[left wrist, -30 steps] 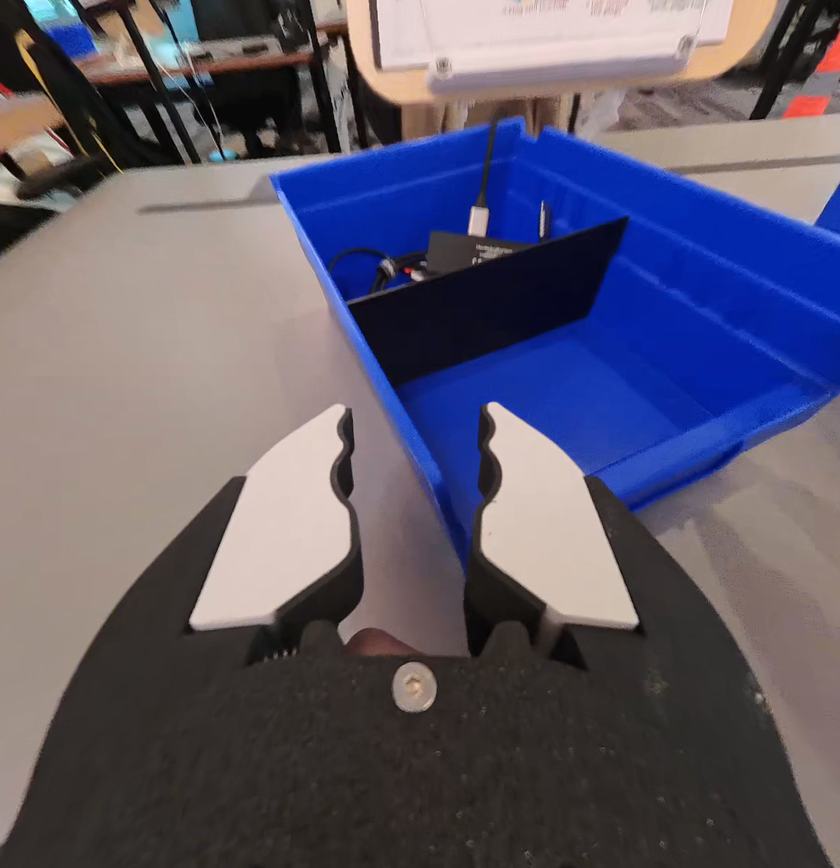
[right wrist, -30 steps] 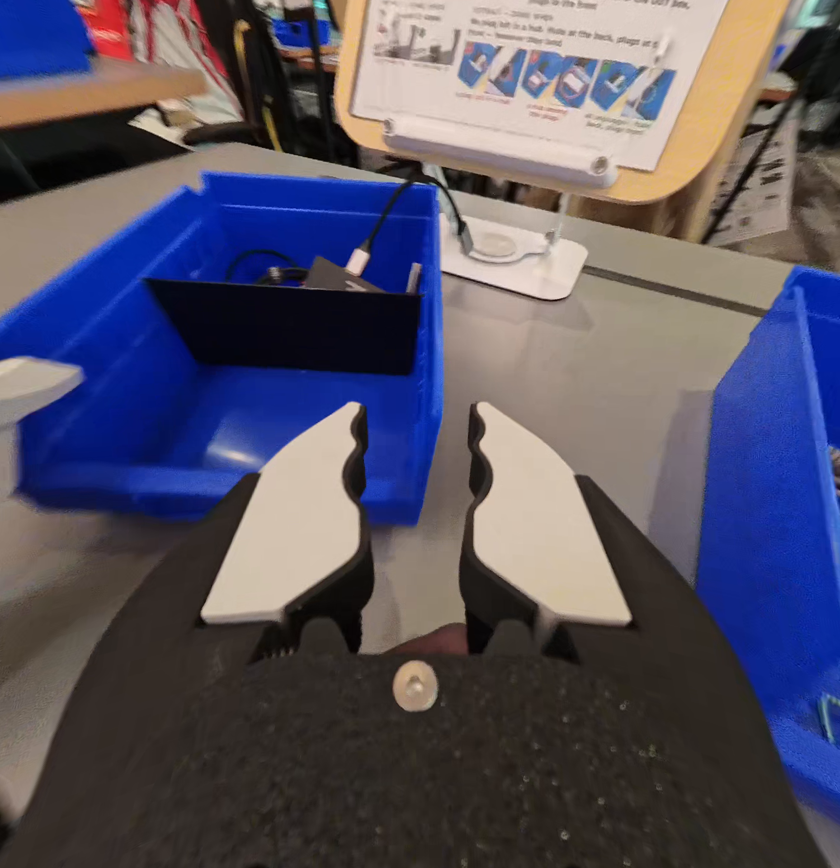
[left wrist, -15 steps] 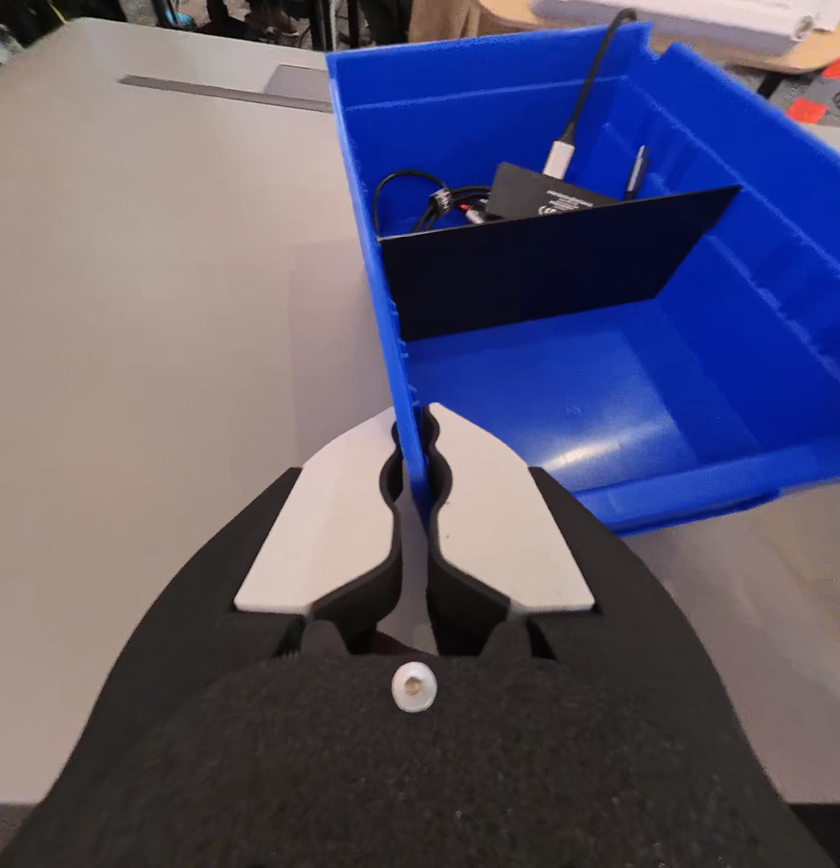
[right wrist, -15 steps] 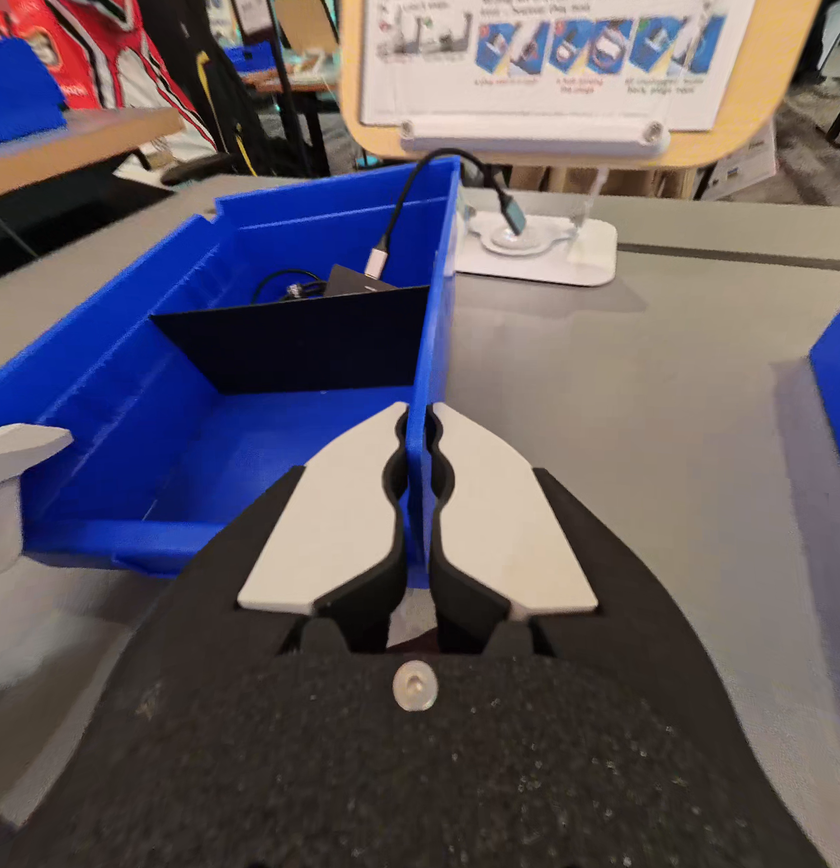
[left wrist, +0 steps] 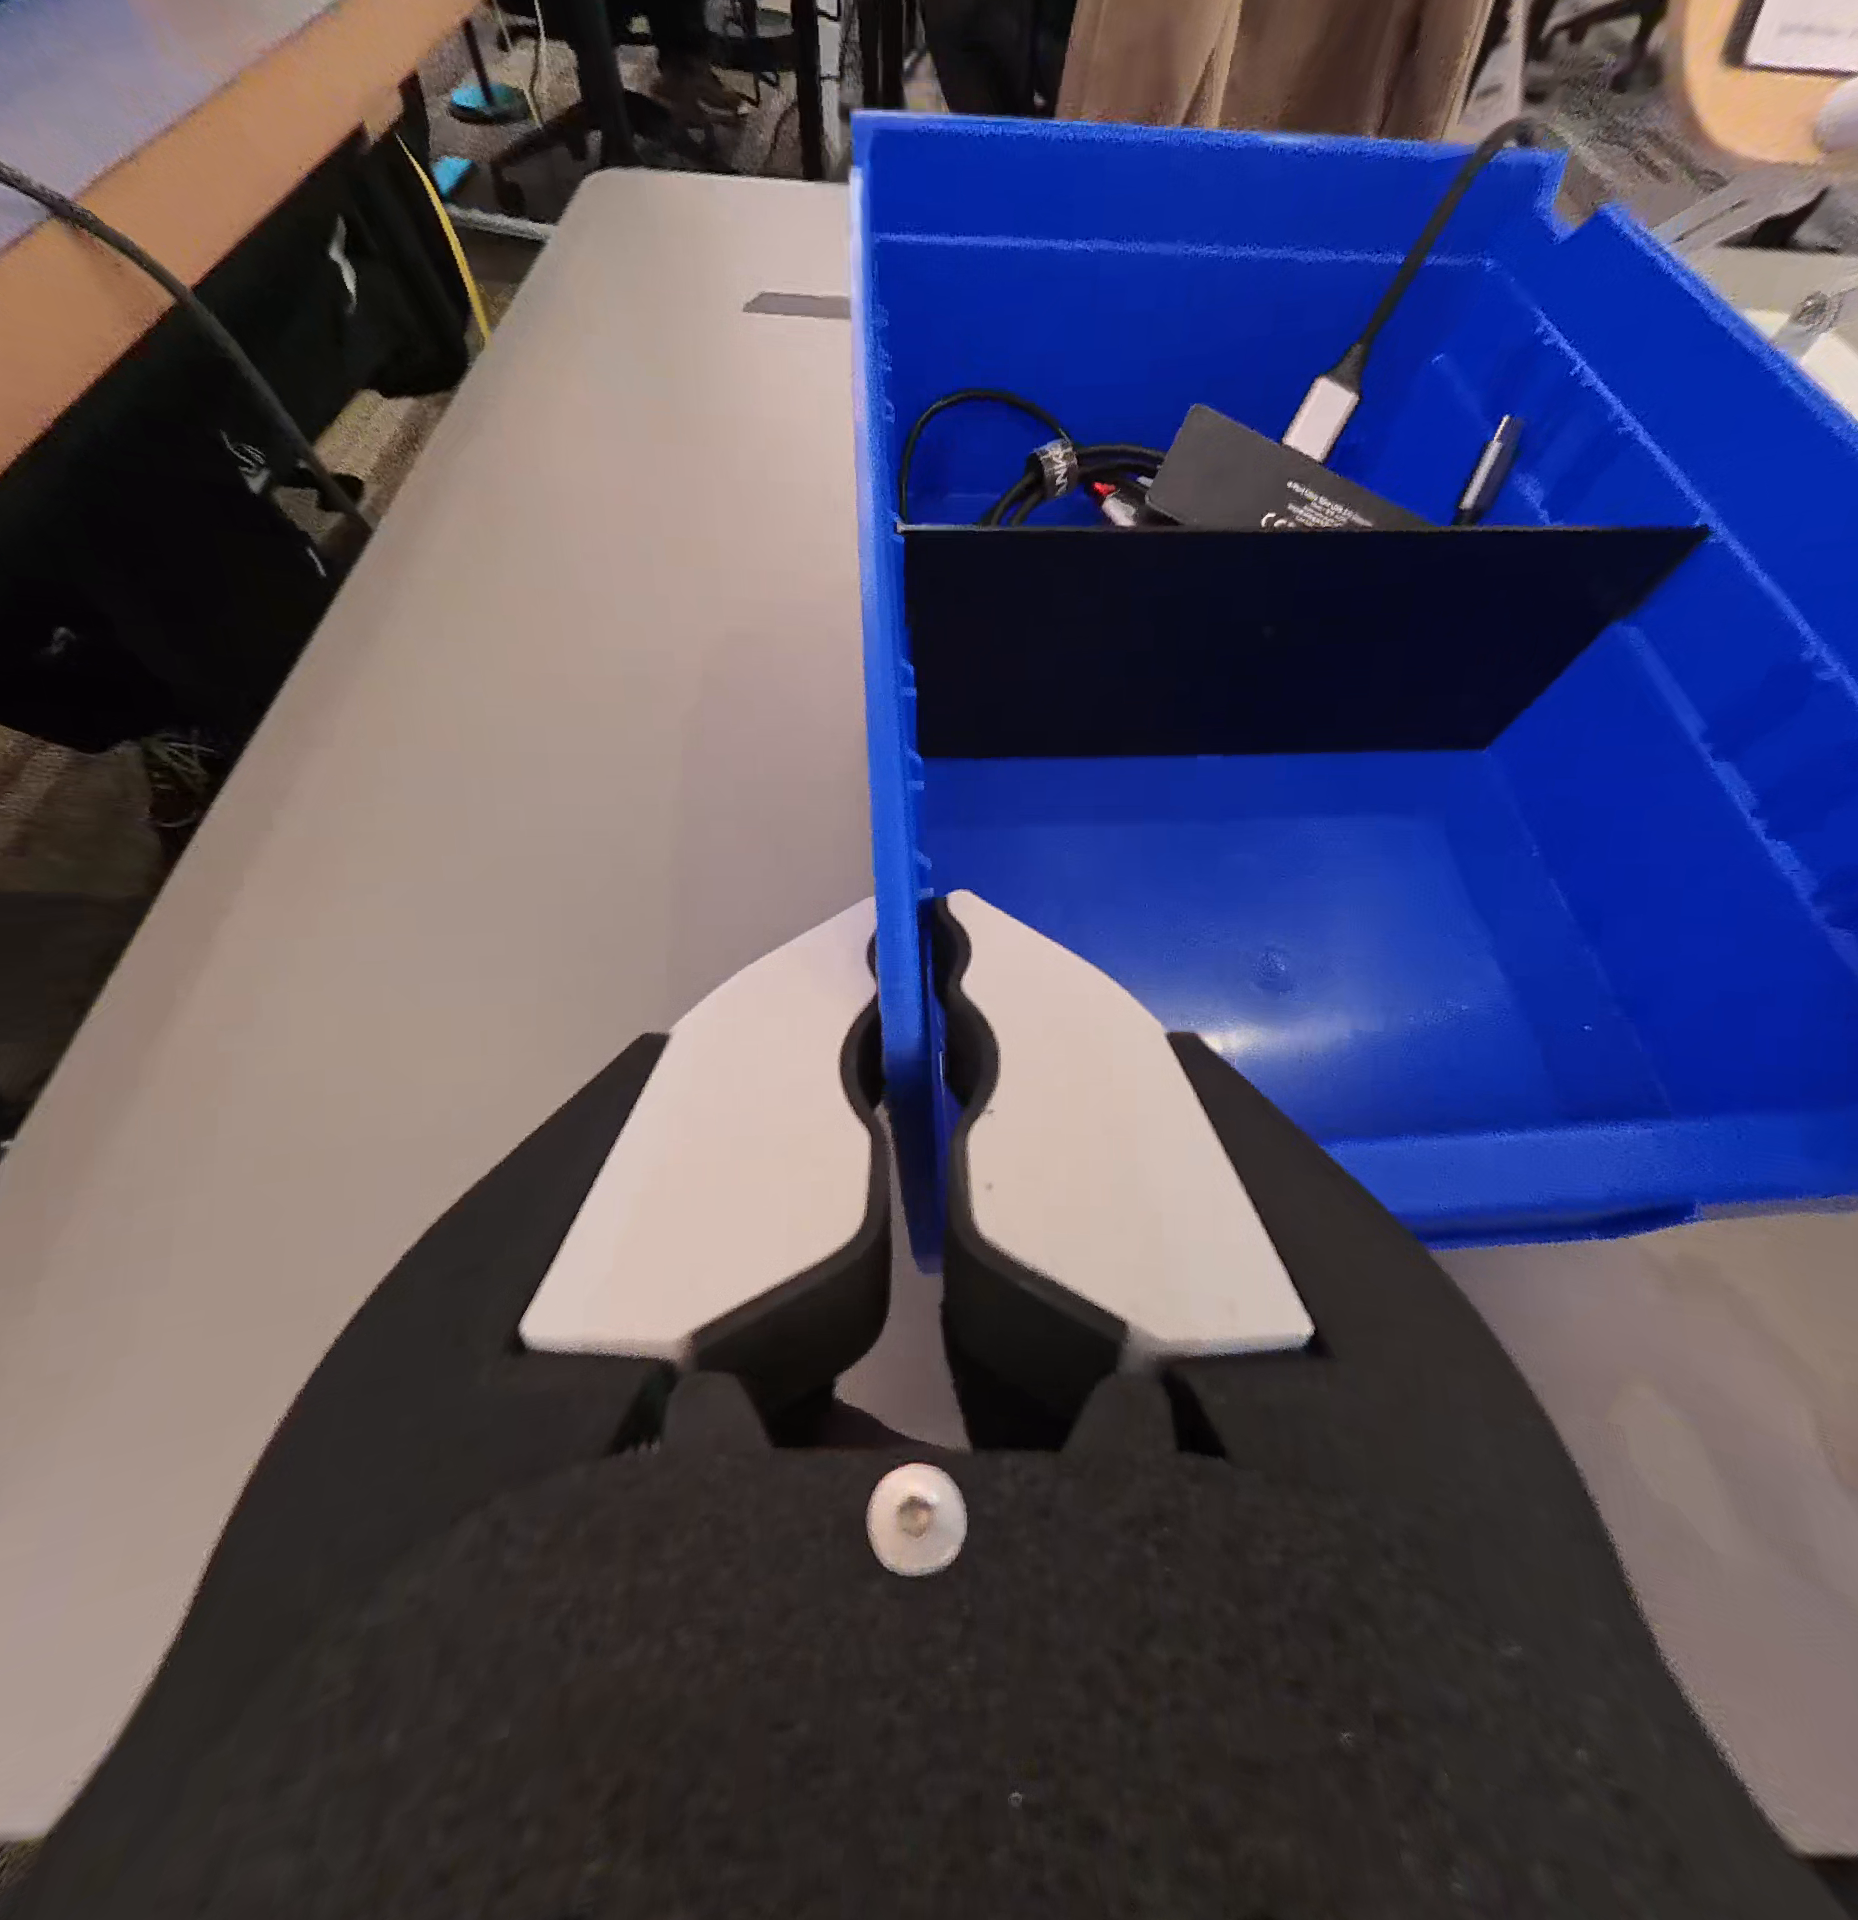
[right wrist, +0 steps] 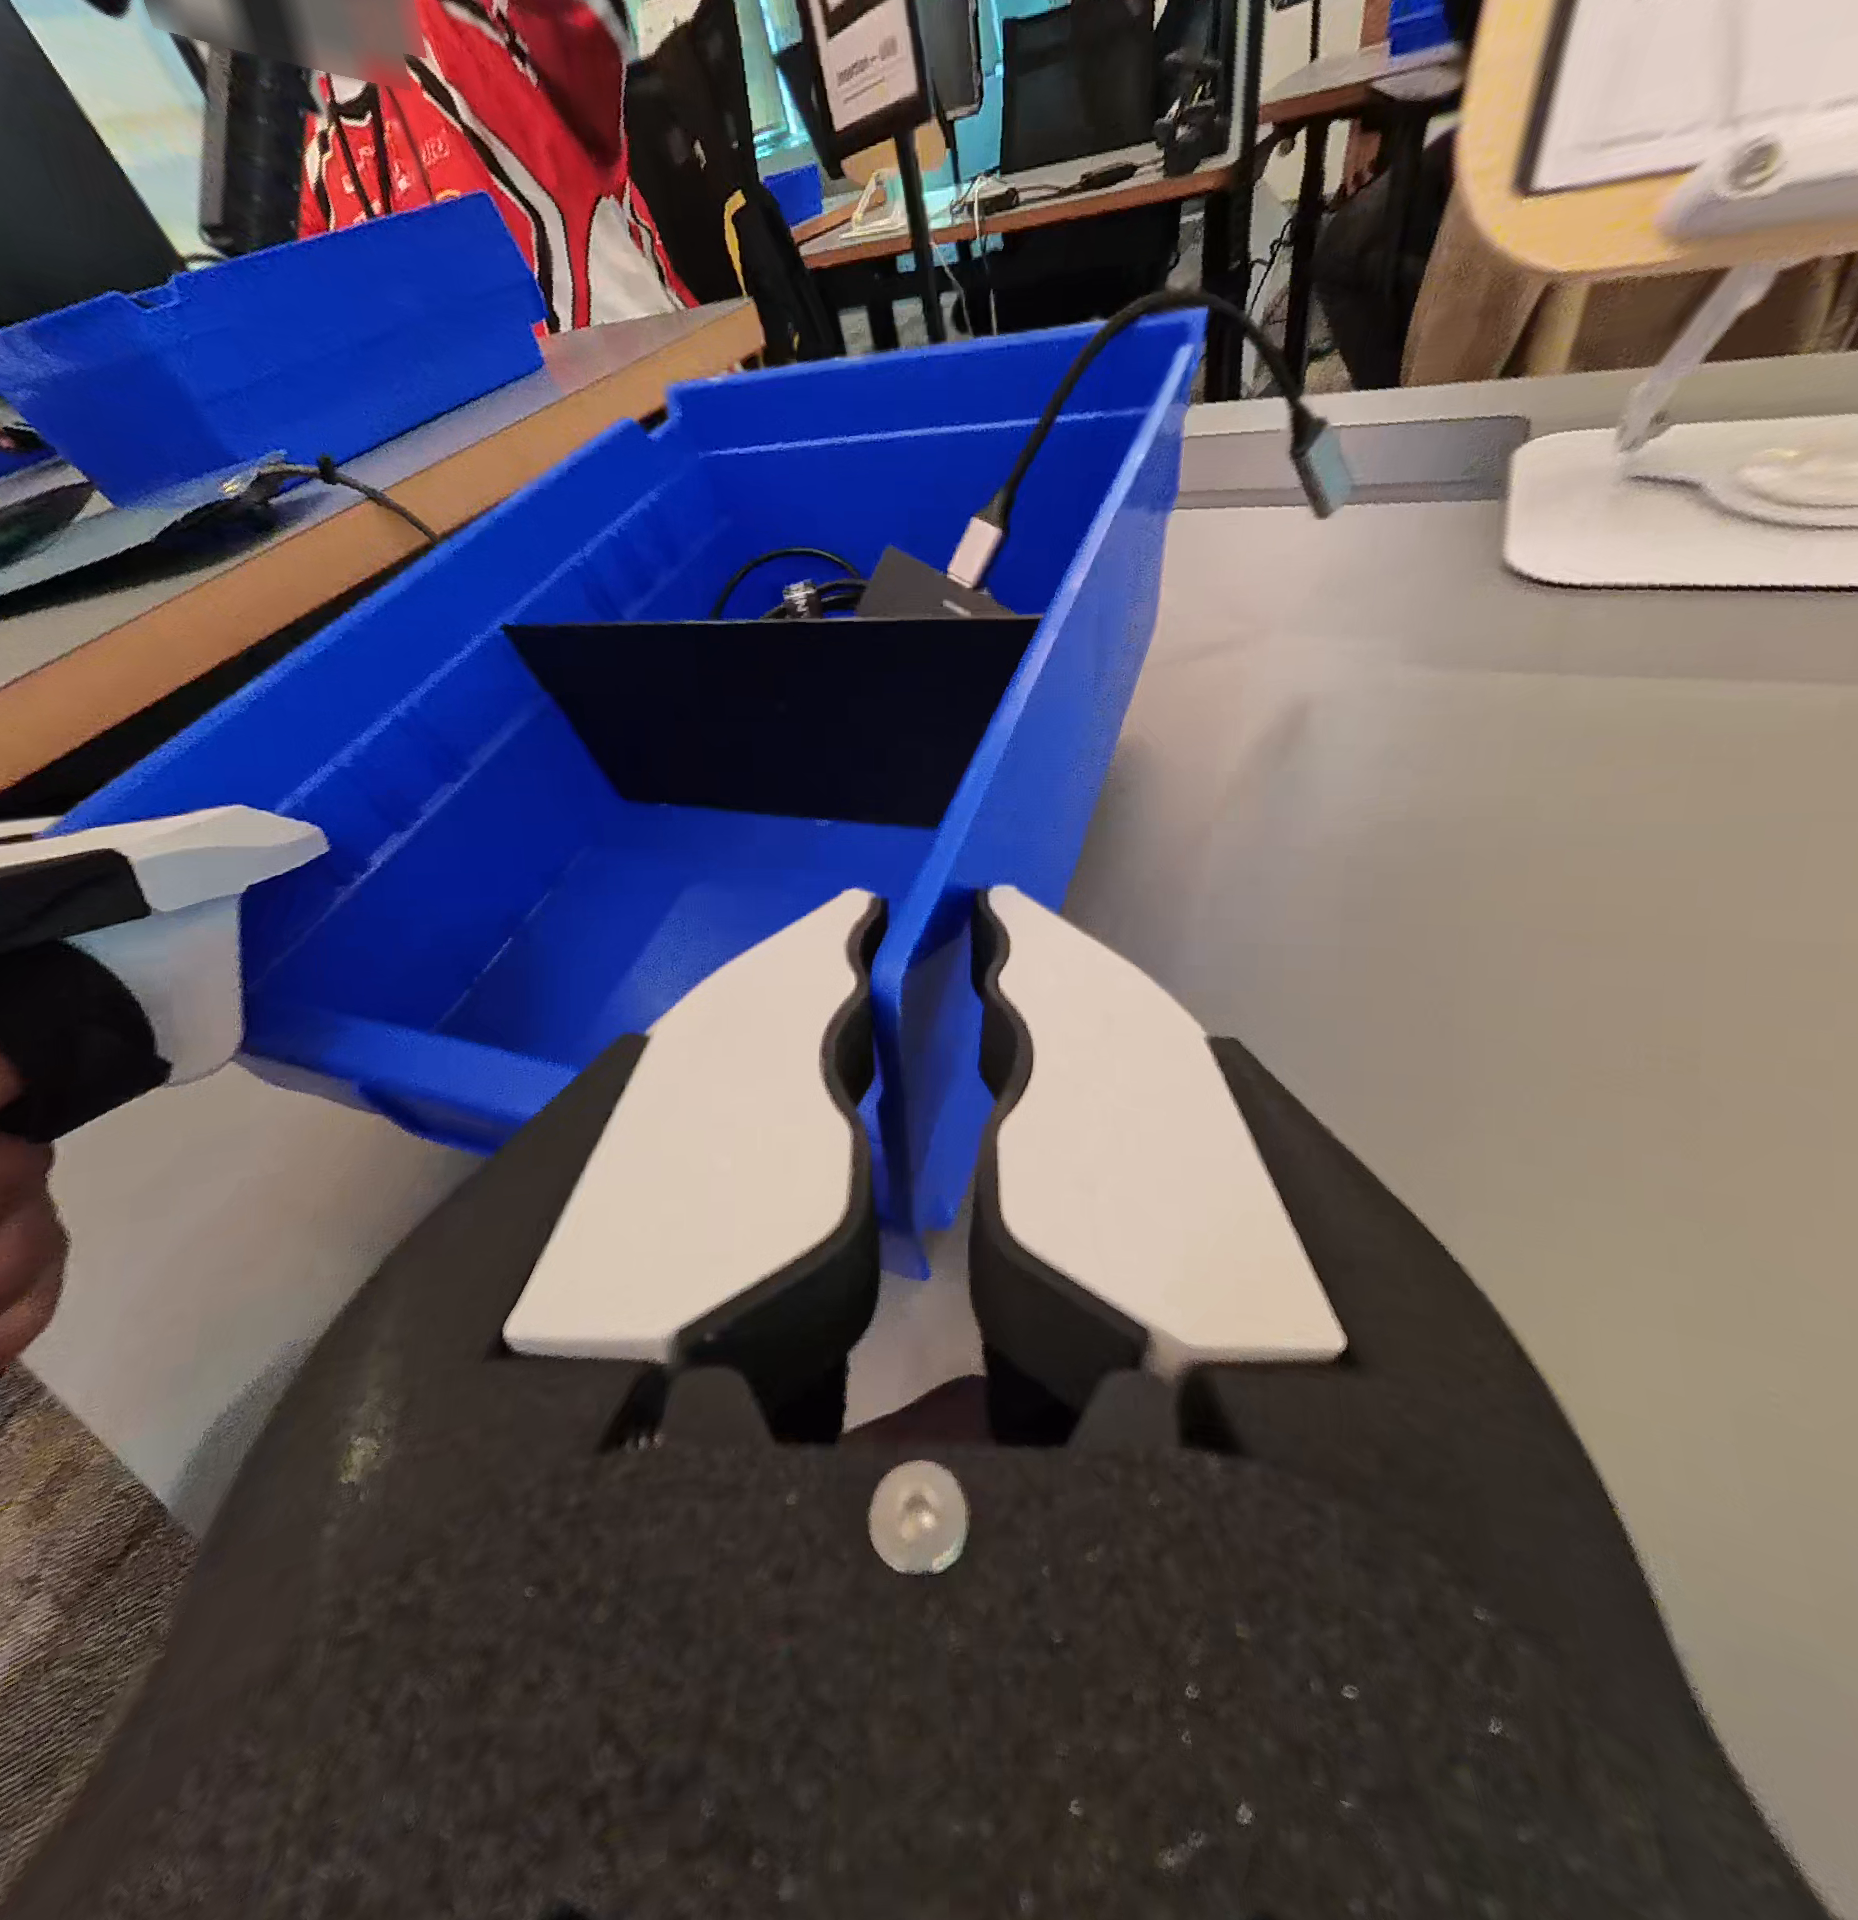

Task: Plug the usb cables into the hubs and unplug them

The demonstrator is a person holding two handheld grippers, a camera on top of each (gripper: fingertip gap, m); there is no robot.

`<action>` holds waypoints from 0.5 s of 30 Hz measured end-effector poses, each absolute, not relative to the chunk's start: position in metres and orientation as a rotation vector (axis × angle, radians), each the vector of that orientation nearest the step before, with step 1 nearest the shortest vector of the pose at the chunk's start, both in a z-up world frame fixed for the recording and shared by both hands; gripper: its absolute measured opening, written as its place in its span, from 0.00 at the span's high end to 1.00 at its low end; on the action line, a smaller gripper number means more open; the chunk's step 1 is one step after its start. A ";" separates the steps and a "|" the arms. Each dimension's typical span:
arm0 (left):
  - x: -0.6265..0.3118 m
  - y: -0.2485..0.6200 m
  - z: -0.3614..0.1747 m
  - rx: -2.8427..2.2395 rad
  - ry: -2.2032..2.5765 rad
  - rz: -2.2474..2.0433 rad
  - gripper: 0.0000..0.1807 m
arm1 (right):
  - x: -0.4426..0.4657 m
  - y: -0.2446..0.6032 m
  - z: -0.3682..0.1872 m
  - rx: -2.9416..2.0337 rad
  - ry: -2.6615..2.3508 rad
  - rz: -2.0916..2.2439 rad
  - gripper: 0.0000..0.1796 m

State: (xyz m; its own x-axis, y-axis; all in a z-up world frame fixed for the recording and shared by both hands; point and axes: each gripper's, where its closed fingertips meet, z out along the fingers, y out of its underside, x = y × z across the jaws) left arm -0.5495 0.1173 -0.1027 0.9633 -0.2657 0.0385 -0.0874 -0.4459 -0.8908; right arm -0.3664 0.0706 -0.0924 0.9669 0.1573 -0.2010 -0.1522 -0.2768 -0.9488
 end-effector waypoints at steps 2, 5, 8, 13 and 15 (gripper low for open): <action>-0.558 0.128 -0.109 -2.044 0.260 -0.221 0.98 | -0.377 0.078 -0.095 -1.845 0.000 0.302 0.91; -0.564 0.139 -0.118 -2.047 0.277 -0.239 0.98 | -0.385 0.087 -0.105 -1.869 0.006 0.283 0.91; -0.564 0.143 -0.122 -2.033 0.271 -0.278 0.98 | -0.385 0.091 -0.114 -1.857 0.005 0.266 0.91; -0.555 0.145 -0.123 -2.032 0.258 -0.292 0.98 | -0.376 0.097 -0.114 -1.857 -0.015 0.284 0.91; -0.548 0.146 -0.123 -2.036 0.276 -0.271 0.98 | -0.369 0.098 -0.115 -1.871 -0.020 0.288 0.91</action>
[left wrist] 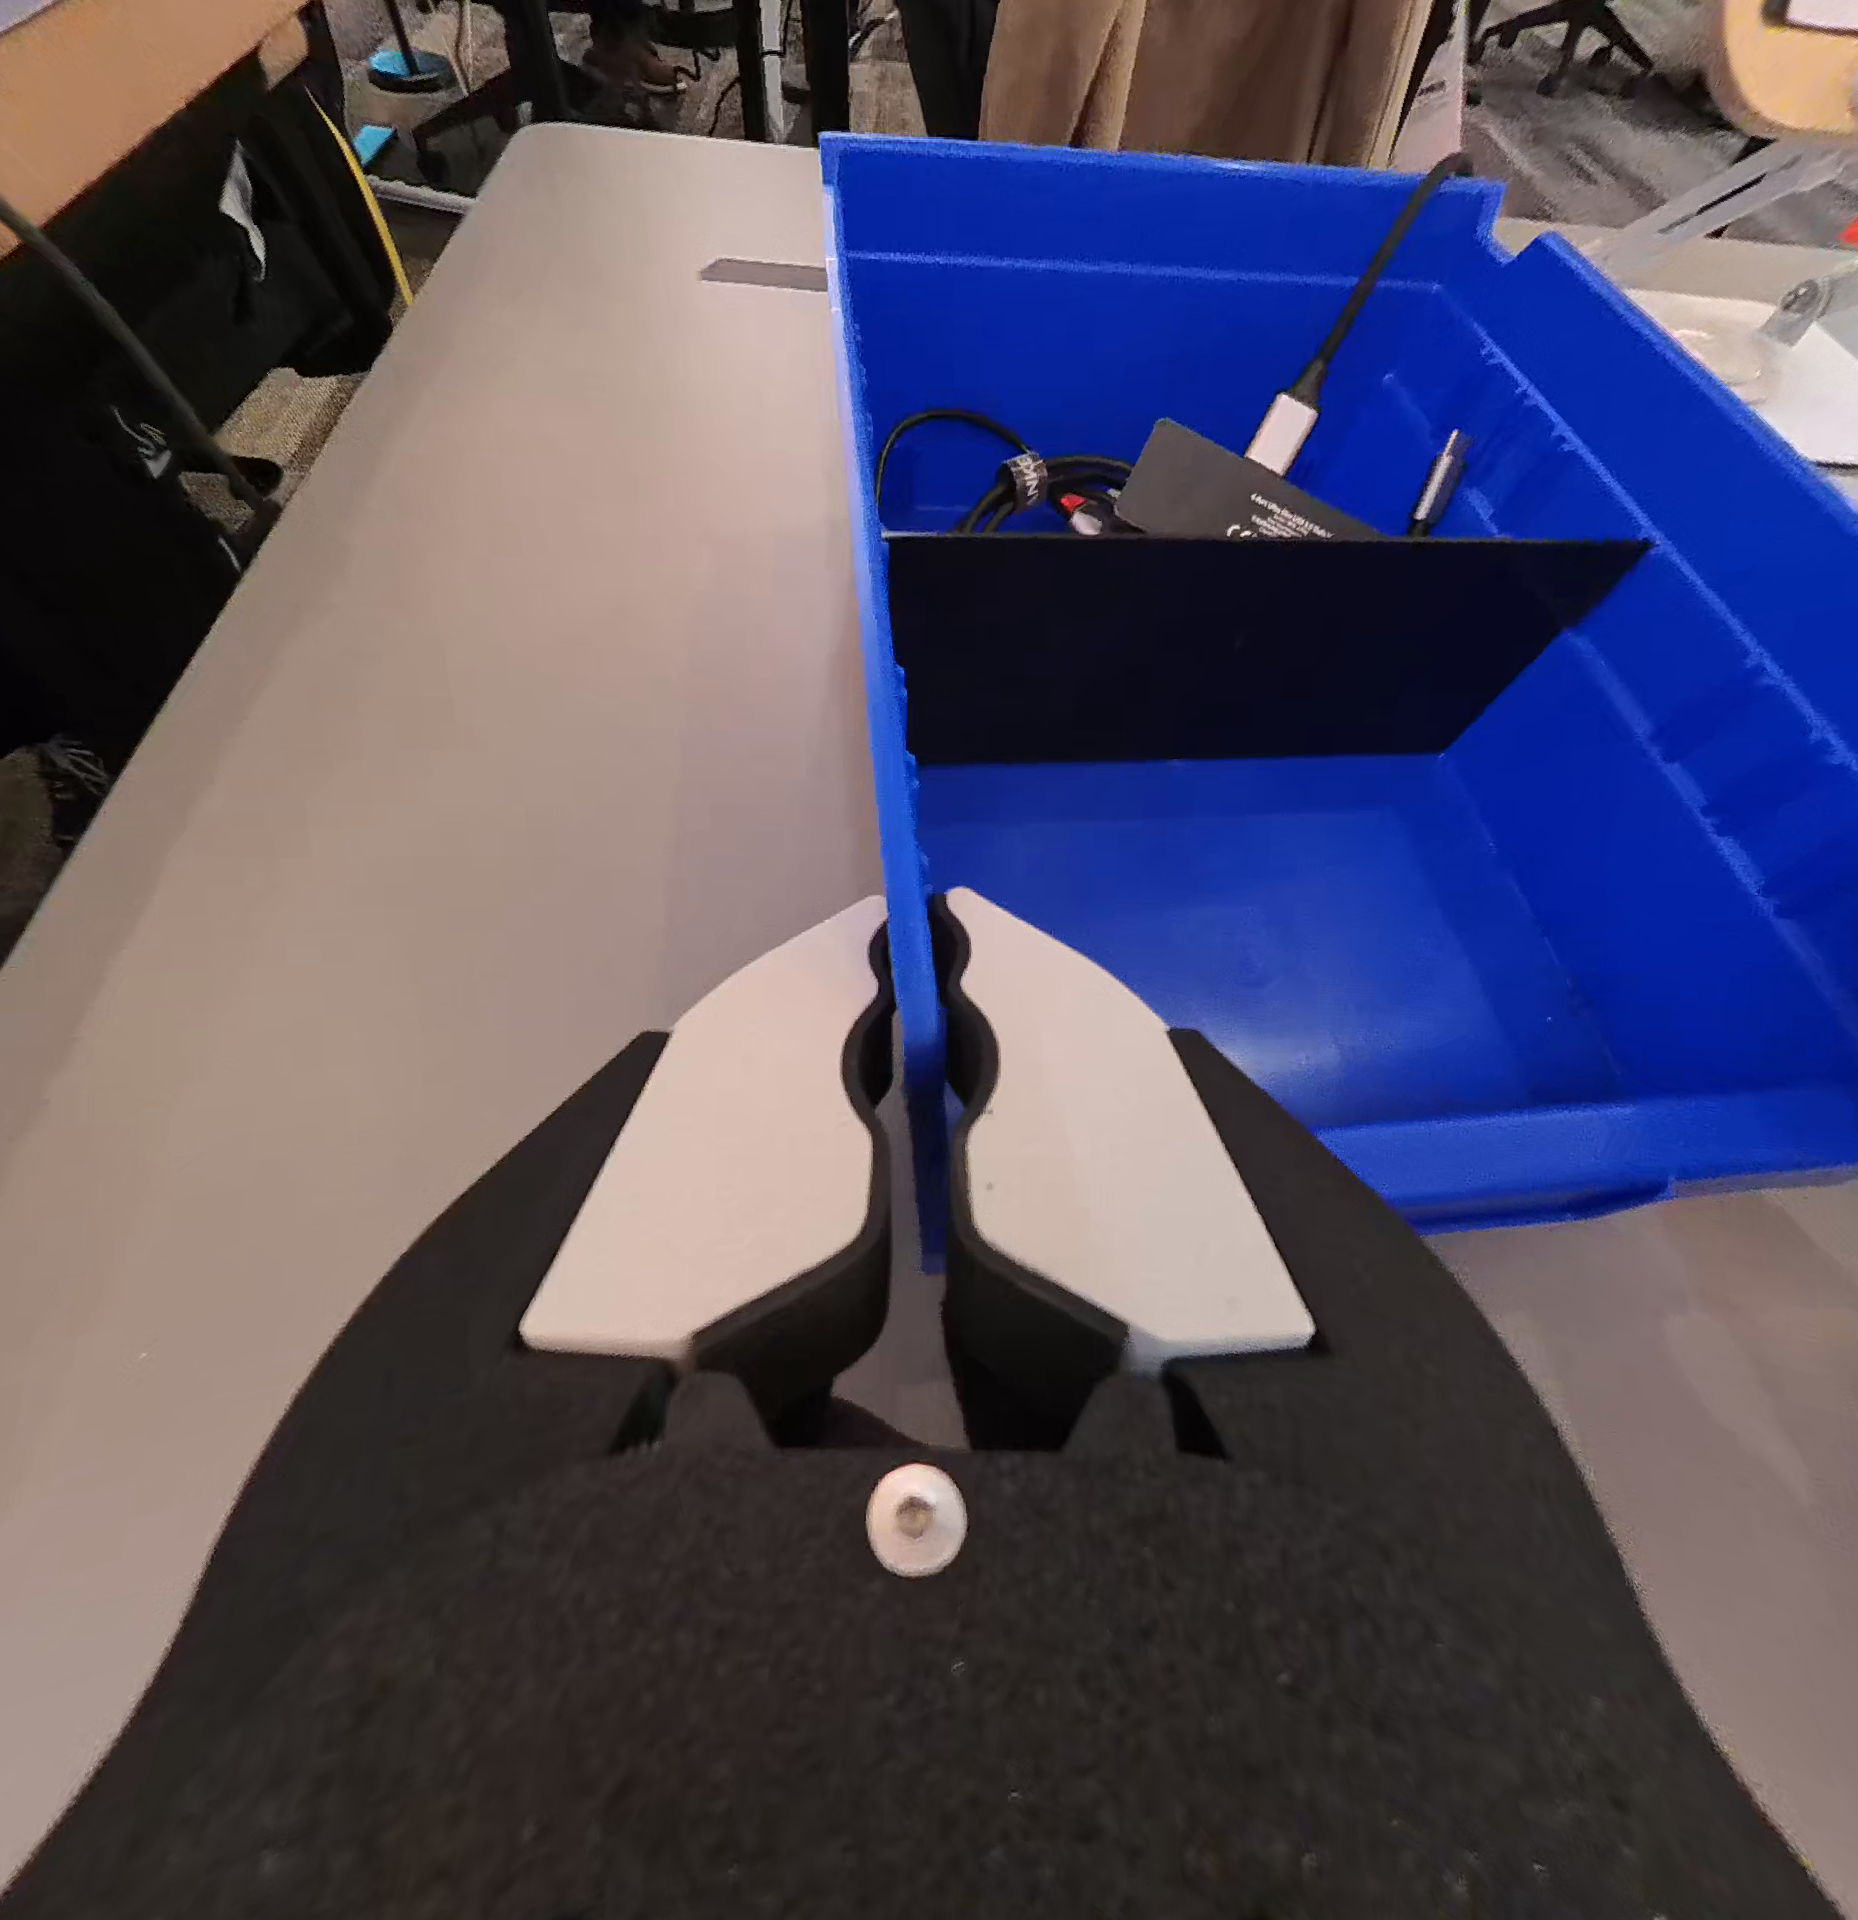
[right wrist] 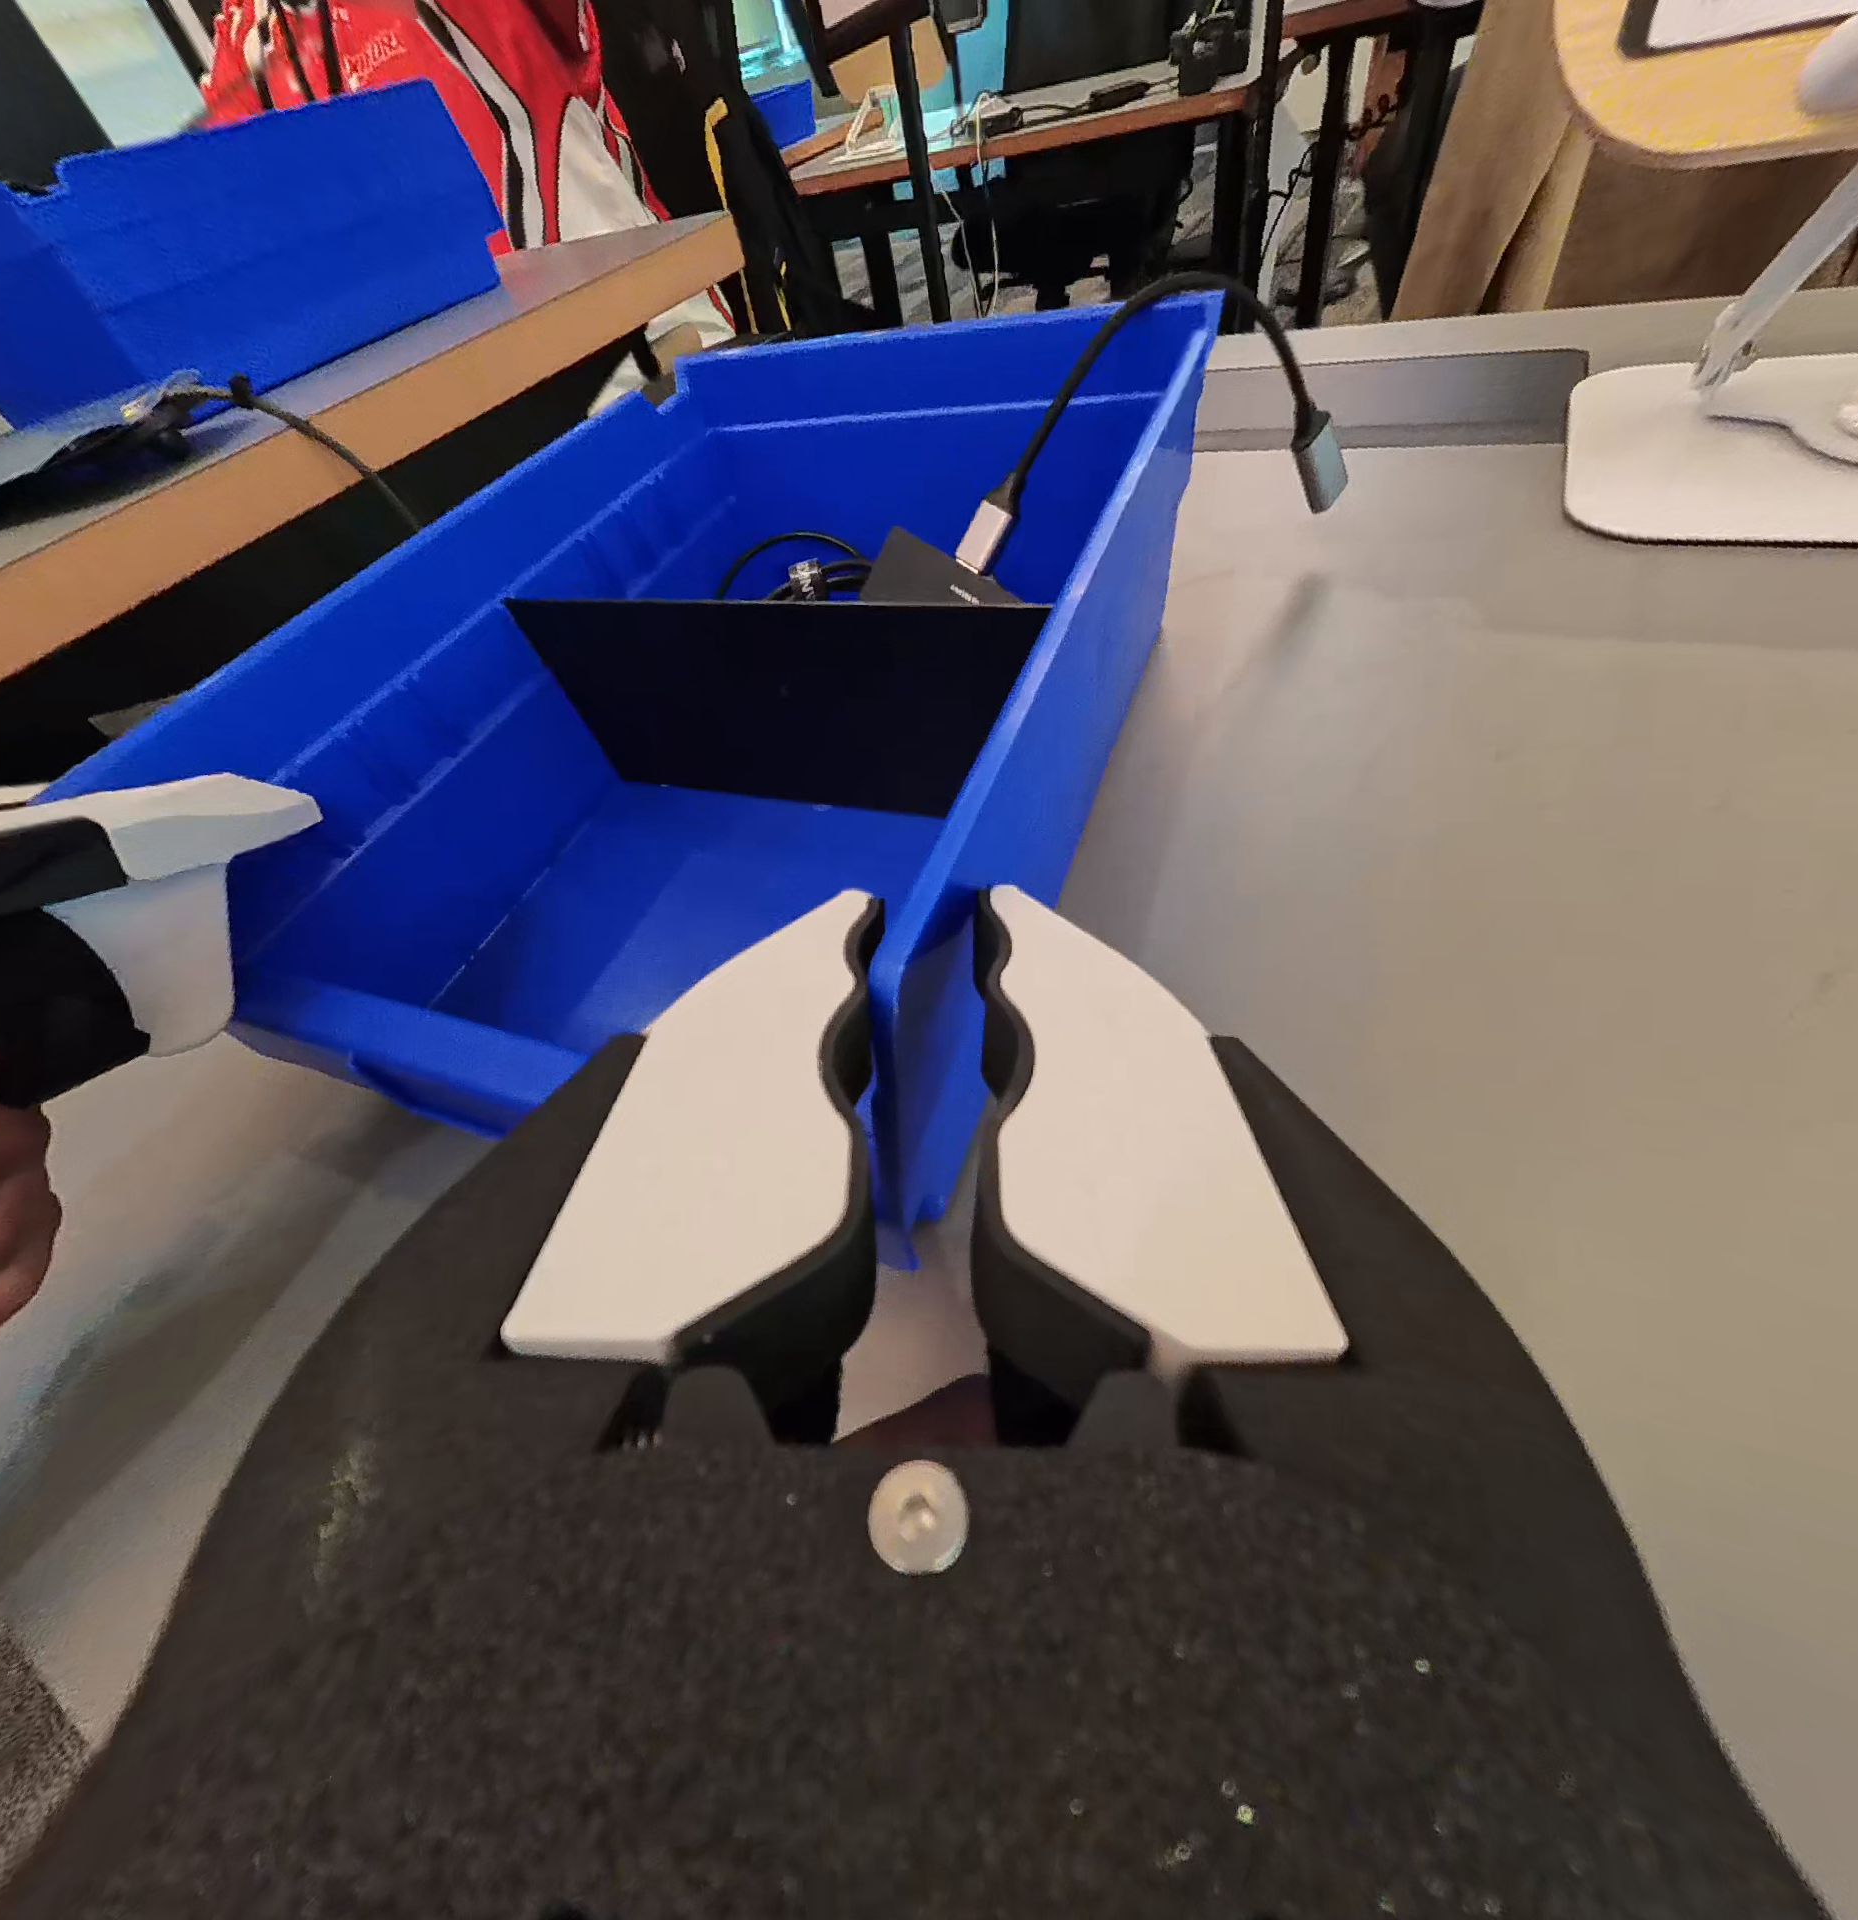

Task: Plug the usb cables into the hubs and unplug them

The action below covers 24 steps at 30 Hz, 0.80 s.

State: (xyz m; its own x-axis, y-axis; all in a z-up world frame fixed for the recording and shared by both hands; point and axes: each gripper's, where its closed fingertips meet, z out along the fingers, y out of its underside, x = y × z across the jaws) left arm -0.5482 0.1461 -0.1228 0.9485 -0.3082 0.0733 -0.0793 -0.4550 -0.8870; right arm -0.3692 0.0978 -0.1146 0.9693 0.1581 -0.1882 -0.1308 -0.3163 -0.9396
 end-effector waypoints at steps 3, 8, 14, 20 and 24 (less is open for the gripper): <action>-0.545 0.151 -0.123 -2.049 0.242 -0.251 0.97 | -0.365 0.098 -0.115 -1.891 -0.064 0.304 0.90; -0.541 0.122 -0.080 -1.890 0.183 -0.217 0.85 | -0.338 0.071 -0.099 -1.825 -0.228 0.334 0.74; -0.422 0.046 -0.042 -1.724 0.314 -0.467 0.76 | -0.225 0.023 -0.090 -1.808 -0.375 0.302 0.72; -0.257 0.012 -0.100 -1.798 0.595 -0.578 0.69 | -0.112 0.013 -0.124 -1.866 -0.352 0.208 0.68; -0.211 0.015 -0.123 -1.847 0.678 -0.564 0.67 | -0.088 0.000 -0.107 -1.773 -0.319 0.246 0.71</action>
